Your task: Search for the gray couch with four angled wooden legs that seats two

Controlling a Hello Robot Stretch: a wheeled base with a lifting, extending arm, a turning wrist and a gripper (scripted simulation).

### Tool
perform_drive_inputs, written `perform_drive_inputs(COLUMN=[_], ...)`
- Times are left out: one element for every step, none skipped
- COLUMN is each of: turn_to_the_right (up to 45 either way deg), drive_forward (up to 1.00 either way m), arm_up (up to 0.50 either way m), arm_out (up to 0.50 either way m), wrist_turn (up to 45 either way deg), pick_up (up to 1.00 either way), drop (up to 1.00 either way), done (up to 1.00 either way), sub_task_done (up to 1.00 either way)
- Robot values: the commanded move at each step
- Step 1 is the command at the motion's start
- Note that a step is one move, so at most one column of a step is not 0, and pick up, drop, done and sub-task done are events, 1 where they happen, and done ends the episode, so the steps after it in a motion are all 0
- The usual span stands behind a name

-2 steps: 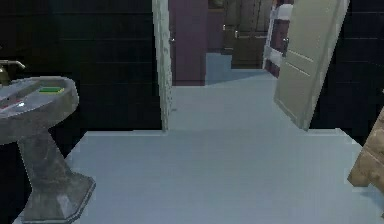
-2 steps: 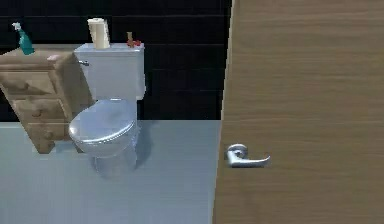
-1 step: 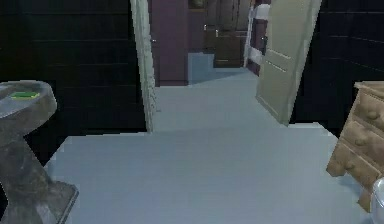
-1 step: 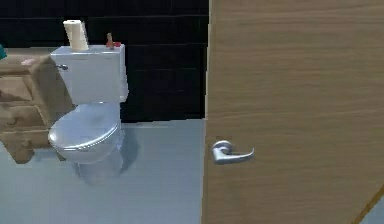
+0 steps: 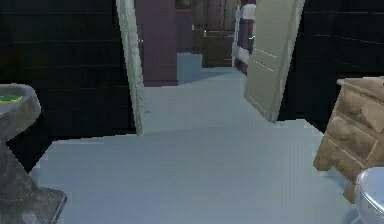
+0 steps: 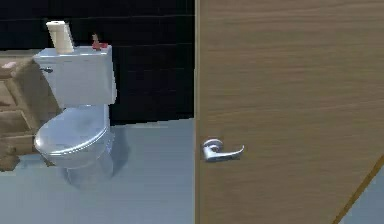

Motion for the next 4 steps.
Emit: perform_drive_inputs(turn_to_the_right=[0.0, 0.0, 6.0, 0.0], drive_forward=[1.00, 1.00, 0.00, 0.05], arm_up=[0.00, 0.00, 0.00, 0.00], arm_out=[0.00, 0.00, 0.00, 0.00], wrist_turn=[0.0, 0.0, 0.0, 0.0], pick_up=[0.00, 0.00, 0.00, 0.00], drop=[0.00, 0.00, 0.00, 0.00], done=[0.00, 0.00, 0.00, 0.00], sub_task_done=[0.00, 0.00, 0.00, 0.00])
